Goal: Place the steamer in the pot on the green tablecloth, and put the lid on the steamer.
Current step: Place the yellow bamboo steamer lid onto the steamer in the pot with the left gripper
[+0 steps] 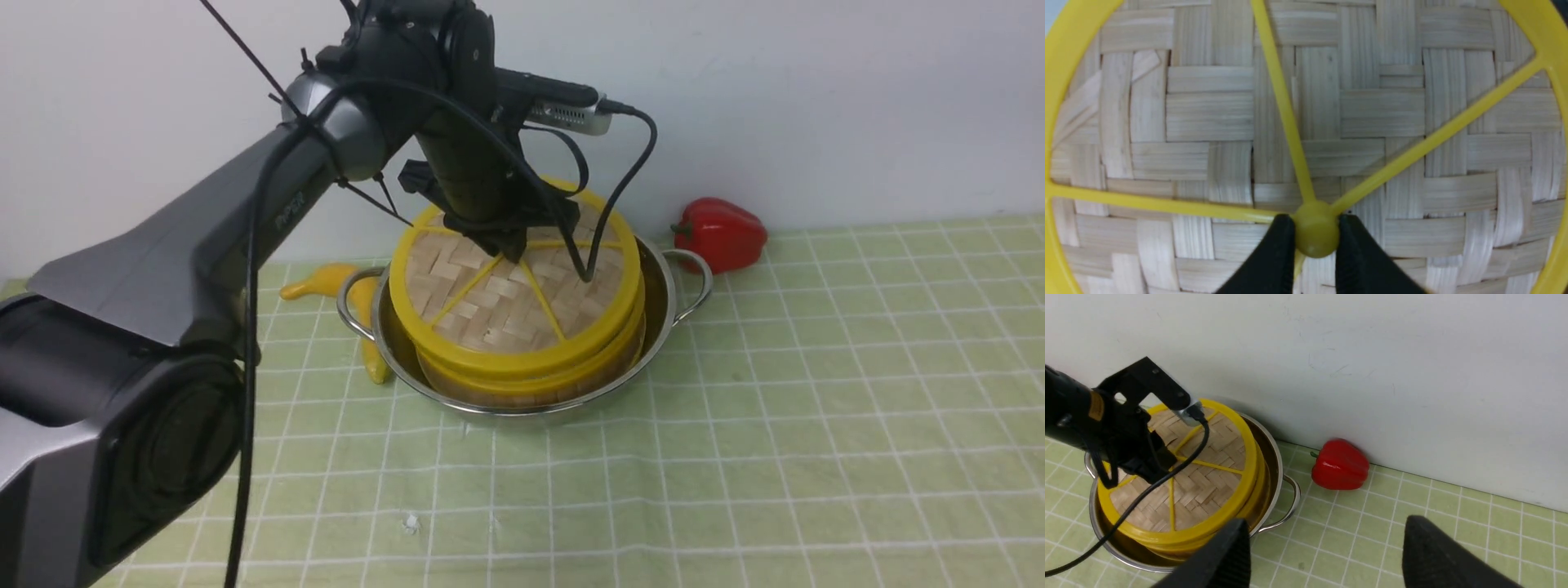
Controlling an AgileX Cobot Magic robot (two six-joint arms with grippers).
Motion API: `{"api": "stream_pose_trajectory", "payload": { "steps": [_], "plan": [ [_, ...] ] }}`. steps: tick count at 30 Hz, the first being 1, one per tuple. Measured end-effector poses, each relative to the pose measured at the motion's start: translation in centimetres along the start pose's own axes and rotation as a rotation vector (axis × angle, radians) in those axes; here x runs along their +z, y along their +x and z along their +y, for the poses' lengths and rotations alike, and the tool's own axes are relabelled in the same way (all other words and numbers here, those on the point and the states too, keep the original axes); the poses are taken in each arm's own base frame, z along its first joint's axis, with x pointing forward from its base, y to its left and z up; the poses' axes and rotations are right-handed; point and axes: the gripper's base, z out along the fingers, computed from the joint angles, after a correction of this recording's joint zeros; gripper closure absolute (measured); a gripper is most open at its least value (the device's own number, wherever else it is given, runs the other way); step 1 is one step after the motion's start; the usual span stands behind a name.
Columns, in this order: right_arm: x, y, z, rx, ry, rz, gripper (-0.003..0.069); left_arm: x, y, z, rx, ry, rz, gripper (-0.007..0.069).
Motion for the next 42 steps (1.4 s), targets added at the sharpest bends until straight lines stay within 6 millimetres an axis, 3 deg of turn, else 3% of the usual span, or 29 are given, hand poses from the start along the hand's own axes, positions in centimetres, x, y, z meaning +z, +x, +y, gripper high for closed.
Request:
{"api": "stream_pose_trajectory", "payload": {
  "steps": [7,14,36,42],
  "plan": [
    [0.2,0.0,-0.2,-0.008,0.019,0.004,0.0169,-1.3,0.1,0.0,-0.003,0.007,-0.019,0.0508],
    [0.2,0.0,-0.2,-0.009,0.02,0.004,0.0169,0.9,0.3,-0.1,-0.005,0.014,0.027,0.0508],
    [0.2,0.0,-0.2,-0.009,0.02,0.004,0.0169,1.1,0.0,-0.1,-0.004,0.012,-0.013,0.0508],
    [0.2,0.0,-0.2,-0.009,0.02,0.004,0.0169,2.4,0.0,-0.1,-0.002,0.007,-0.006,0.0508]
  ]
}}
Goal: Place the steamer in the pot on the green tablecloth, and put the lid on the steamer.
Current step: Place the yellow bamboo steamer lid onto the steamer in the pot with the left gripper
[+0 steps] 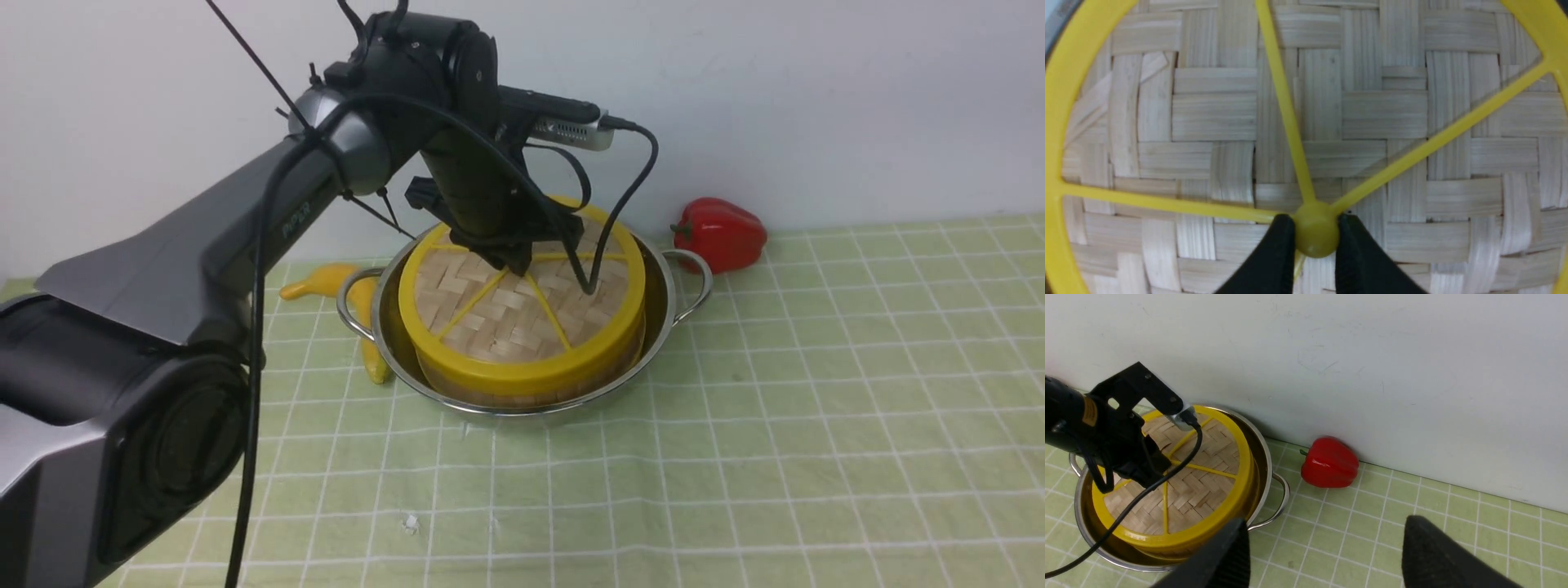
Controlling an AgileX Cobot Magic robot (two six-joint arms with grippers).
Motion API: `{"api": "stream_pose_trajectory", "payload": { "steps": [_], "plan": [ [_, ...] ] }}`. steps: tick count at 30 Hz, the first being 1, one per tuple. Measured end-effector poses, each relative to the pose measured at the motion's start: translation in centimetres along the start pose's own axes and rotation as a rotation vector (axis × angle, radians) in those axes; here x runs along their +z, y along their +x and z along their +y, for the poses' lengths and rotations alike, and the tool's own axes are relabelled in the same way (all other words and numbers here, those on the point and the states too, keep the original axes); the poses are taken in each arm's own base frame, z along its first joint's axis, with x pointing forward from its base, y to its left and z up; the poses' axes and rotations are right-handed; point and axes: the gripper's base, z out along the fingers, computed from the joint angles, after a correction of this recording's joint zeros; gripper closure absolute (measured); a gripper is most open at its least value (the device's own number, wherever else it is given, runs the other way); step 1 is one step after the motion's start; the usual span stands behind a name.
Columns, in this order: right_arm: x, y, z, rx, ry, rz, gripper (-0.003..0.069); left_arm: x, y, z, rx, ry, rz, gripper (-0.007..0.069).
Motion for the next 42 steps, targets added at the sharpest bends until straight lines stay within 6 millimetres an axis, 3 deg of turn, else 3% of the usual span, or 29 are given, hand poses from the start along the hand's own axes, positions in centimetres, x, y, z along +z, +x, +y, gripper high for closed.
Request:
{"api": "stream_pose_trajectory", "payload": {
  "steps": [13,17,21,25,29,34,35,37,38,39,40,41,42],
  "plan": [
    [0.0,0.0,0.0,-0.006,0.0,0.0,0.0169,0.7,0.0,0.0,0.001,-0.002,0.007,0.0508],
    [0.0,0.0,0.0,-0.006,0.0,0.0,0.0169,0.7,-0.1,0.0,0.002,-0.005,0.005,0.0435],
    [0.0,0.0,0.0,-0.006,0.0,0.0,0.0169,0.0,-0.4,0.2,0.008,-0.02,-0.001,0.0165],
    [0.0,0.0,0.0,-0.006,0.0,0.0,0.0169,-1.1,-0.9,0.2,0.006,-0.018,-0.02,-0.0019],
    [0.0,0.0,0.0,-0.008,0.0,0.0,0.0179,-4.6,-1.9,0.3,0.004,-0.021,-0.114,-0.0053],
    [-0.8,0.7,0.1,-0.023,-0.011,-0.004,0.03,-13.2,-1.8,0.7,0.043,-0.069,-0.28,0.0022],
    [-0.9,0.9,0.2,-0.026,-0.013,-0.006,0.0314,-13.9,-1.7,0.8,0.045,-0.077,-0.292,0.0035],
    [-2.3,2.8,0.2,-0.046,-0.016,-0.008,0.0422,-18.5,-1.0,1.3,0.051,-0.133,-0.378,0.0142],
    [-2.5,3.1,0.2,-0.051,-0.016,-0.02,0.044,-19.2,-0.8,1.4,0.051,-0.14,-0.392,0.0162],
    [-3.6,4.9,0.2,-0.068,-0.012,-0.059,0.051,-22.5,0.0,1.6,0.048,-0.16,-0.454,0.0254],
    [-3.7,5.1,0.2,-0.072,-0.011,-0.076,0.0526,-23.3,0.2,1.6,0.047,-0.163,-0.47,0.0279],
    [-4.1,6.6,0.1,-0.084,-0.001,-0.102,0.0575,-25.9,1.1,1.6,0.042,-0.166,-0.522,0.0373],
    [-4.3,7.4,0.0,-0.089,0.005,-0.12,0.0597,-27.2,1.6,1.6,0.04,-0.167,-0.549,0.0416]
  ]
}}
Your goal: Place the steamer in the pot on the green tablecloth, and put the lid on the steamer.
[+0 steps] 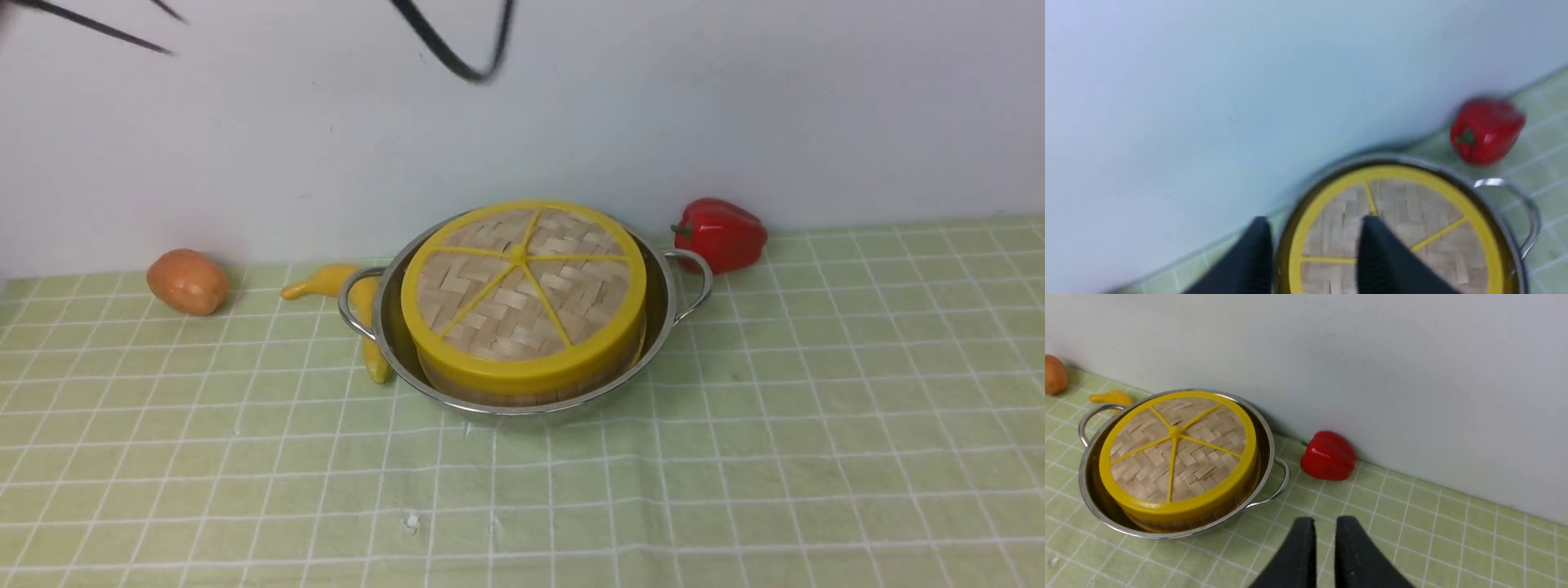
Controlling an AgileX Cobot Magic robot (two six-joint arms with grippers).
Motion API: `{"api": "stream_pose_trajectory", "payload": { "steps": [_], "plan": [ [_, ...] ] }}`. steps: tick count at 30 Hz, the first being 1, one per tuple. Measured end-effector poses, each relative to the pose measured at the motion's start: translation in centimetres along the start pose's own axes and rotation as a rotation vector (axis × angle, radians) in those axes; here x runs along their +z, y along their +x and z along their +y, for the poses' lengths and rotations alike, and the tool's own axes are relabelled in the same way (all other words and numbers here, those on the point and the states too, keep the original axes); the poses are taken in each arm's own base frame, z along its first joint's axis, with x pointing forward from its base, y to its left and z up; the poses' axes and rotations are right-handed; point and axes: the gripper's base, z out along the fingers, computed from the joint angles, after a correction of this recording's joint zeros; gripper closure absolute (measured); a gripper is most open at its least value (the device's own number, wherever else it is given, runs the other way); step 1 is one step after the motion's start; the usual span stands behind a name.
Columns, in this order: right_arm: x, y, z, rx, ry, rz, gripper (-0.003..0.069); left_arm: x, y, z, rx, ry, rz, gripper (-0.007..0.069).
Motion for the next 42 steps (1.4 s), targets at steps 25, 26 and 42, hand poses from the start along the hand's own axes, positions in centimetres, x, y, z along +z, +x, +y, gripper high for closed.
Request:
{"api": "stream_pose_trajectory", "payload": {
  "steps": [25,26,42],
  "plan": [
    [-0.8,19.0,0.7,0.025,0.032,-0.173,0.0659,-10.5,25.2,-2.6,-0.066,0.2,-0.052,0.0648],
    [-0.8,19.0,0.7,0.026,0.032,-0.178,0.0659,-9.8,27.0,-3.0,-0.097,0.215,-0.065,0.0648],
    [-0.8,18.9,0.8,0.046,0.018,-0.186,0.0618,-10.0,30.5,-3.9,-0.28,0.282,-0.205,0.0643]
  ]
}}
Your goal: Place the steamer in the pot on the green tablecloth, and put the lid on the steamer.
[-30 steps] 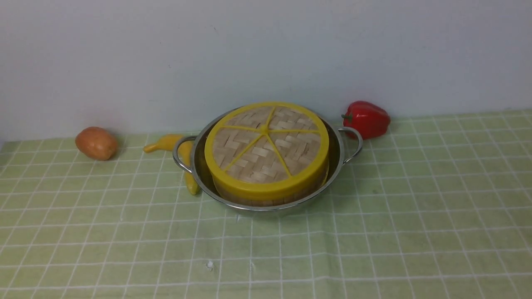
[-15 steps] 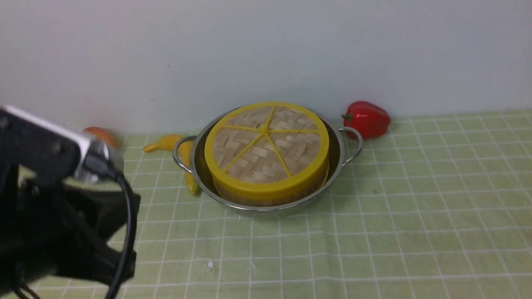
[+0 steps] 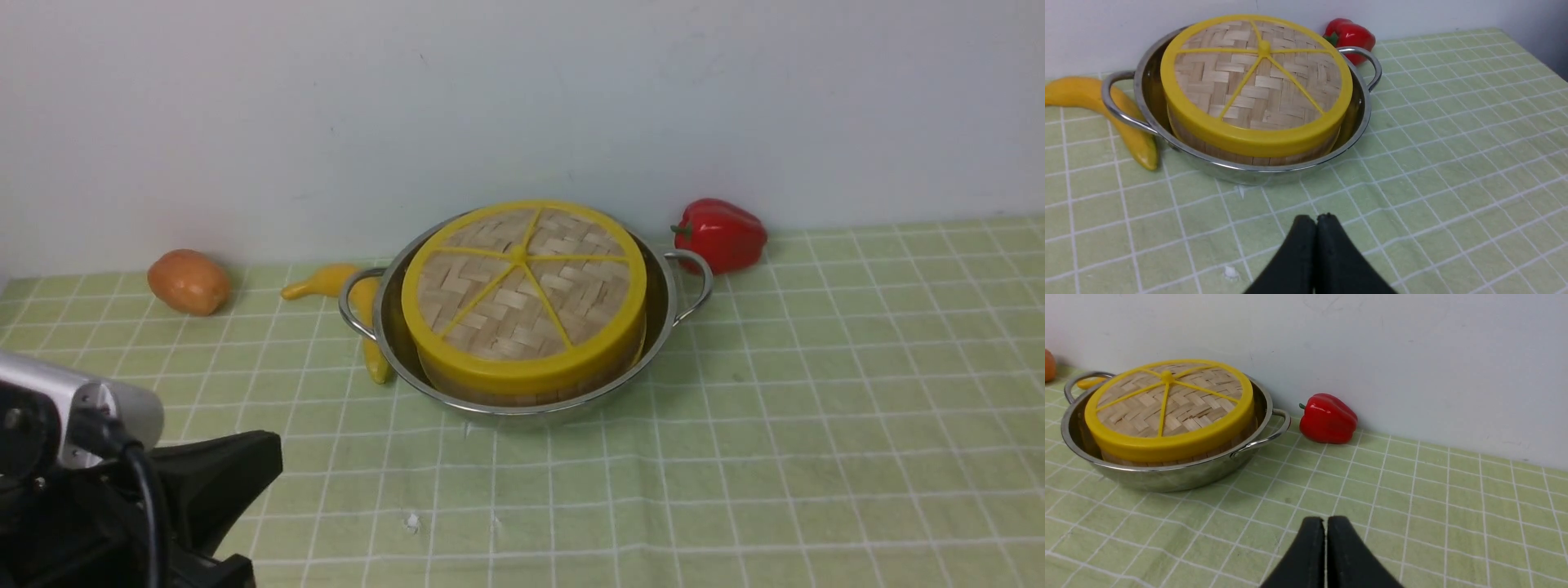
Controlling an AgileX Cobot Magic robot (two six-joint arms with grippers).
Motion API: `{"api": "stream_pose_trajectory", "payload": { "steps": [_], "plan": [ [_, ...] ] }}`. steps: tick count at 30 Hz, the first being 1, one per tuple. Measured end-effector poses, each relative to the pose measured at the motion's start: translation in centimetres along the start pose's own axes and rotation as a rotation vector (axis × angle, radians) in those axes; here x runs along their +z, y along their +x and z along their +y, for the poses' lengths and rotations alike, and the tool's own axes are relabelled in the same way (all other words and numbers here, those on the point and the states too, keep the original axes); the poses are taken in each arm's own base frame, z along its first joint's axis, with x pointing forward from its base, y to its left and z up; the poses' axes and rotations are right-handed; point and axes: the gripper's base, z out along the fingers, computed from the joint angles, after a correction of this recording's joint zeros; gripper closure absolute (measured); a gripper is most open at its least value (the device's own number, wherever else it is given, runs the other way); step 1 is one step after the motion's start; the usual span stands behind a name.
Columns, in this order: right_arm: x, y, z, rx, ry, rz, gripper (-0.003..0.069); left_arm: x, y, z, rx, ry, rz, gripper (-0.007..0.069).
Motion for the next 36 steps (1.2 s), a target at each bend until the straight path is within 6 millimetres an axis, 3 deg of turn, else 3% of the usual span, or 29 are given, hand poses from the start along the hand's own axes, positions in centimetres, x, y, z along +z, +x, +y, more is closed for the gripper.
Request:
{"api": "stream_pose_trajectory", "payload": {
  "steps": [9,12,18,21,25,36],
  "plan": [
    [0.0,0.0,0.0,0.002,-0.001,0.0,0.0574,-0.2,0.1,0.2,0.066,-0.021,-0.009,0.0613],
    [0.0,0.0,0.0,0.002,-0.001,0.0,0.0556,-1.2,1.1,1.6,0.142,-0.132,-0.047,0.0605],
    [0.0,0.0,0.0,0.002,-0.001,0.0,0.0525,-2.4,6.2,4.2,0.131,-0.356,-0.075,0.0594],
    [0.0,0.0,0.0,0.002,-0.001,0.0,0.0506,-2.8,10.5,5.3,0.12,-0.5,-0.116,0.0583],
    [0.0,0.0,0.0,0.002,-0.001,0.0,0.0487,-2.8,12.9,5.7,0.113,-0.567,-0.164,0.0571],
    [0.0,0.0,0.0,0.002,-0.001,0.001,0.0432,-2.7,13.1,5.7,0.116,-0.574,-0.175,0.055]
  ]
}}
